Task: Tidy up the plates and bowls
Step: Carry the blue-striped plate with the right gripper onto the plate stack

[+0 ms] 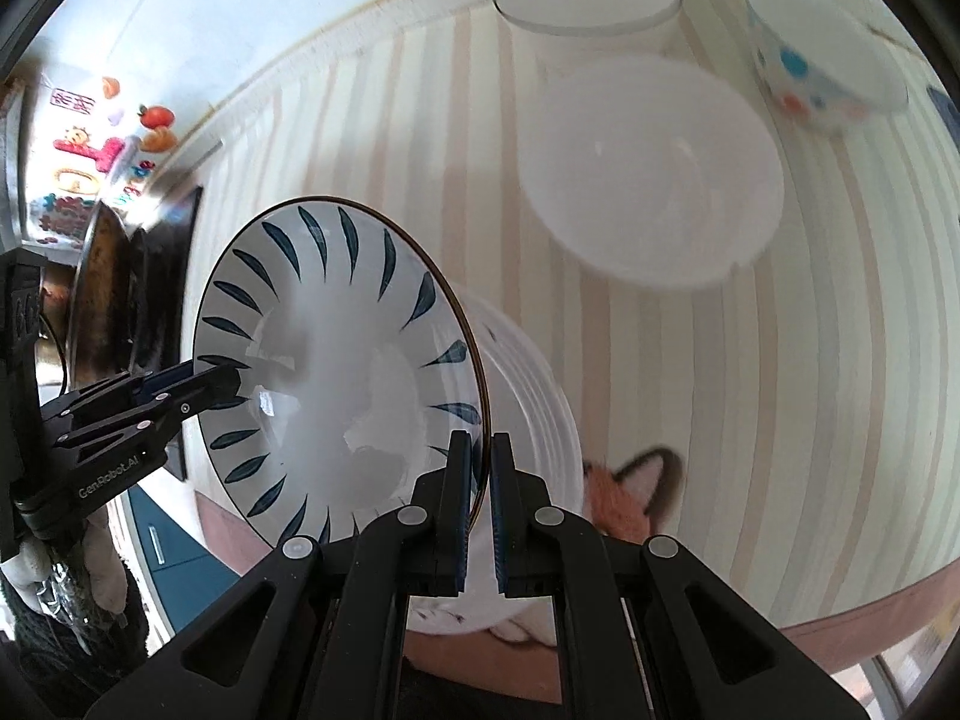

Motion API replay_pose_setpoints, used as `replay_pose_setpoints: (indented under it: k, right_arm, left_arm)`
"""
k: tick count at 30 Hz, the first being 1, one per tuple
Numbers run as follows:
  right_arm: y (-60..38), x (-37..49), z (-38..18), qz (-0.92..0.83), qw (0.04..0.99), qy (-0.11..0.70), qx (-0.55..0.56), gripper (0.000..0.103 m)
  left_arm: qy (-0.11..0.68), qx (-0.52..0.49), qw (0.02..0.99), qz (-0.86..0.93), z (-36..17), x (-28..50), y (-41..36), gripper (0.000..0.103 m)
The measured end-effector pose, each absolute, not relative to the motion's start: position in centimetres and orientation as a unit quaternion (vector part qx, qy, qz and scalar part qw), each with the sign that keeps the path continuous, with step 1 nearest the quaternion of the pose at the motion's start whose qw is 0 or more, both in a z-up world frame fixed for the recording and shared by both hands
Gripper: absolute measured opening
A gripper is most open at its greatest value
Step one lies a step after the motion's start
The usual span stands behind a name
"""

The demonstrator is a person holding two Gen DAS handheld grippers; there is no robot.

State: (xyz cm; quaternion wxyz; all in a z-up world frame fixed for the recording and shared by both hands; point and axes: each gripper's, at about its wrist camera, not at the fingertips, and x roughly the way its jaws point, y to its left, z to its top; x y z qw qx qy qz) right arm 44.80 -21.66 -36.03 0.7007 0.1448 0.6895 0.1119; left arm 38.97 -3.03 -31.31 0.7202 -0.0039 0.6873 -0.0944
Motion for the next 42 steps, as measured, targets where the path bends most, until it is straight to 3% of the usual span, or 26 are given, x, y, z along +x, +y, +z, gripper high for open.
replay_pose_setpoints:
  k: [24,42]
  right_arm:
    - [-22.5,42.1,-39.1,0.099,0.691,0.702,0.142,0.007]
    - [-22.8,41.3,-38.8,0.078,0.703,0.687,0.167,0.01]
  left_arm:
    - [0.683,0.014,0.728,-0.059,-34.2,38.0,-7.5,0.022]
    - [0.679,-0.051,0.732,-0.032,-35.0,36.3,-2.8,0.023]
